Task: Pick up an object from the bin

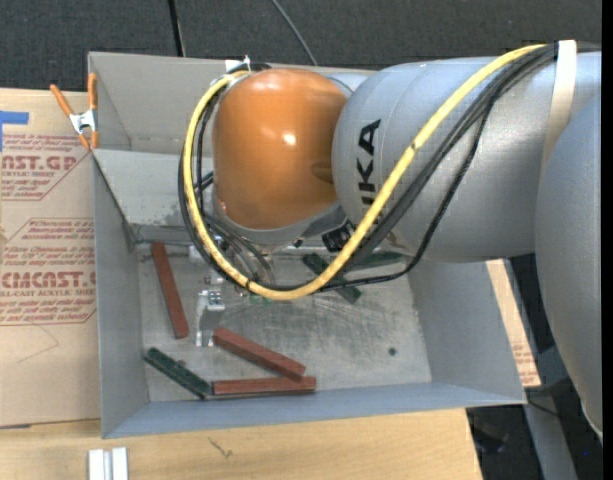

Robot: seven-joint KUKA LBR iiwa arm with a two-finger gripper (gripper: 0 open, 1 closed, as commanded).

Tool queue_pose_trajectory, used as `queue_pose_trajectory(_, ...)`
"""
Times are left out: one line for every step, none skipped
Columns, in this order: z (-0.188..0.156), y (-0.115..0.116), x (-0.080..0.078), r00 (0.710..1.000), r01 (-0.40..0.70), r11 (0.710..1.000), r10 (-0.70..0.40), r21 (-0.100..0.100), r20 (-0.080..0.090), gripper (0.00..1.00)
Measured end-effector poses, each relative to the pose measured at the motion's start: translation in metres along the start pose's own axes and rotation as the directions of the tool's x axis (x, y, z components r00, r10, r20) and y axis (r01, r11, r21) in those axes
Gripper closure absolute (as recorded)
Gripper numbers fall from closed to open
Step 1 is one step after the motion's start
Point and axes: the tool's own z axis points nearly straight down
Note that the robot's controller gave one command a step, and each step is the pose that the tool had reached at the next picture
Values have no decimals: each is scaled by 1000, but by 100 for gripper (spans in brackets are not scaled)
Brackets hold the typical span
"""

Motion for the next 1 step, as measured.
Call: queue_pose_trajectory(0,0,0,1000,0,1000,0,0,0,0)
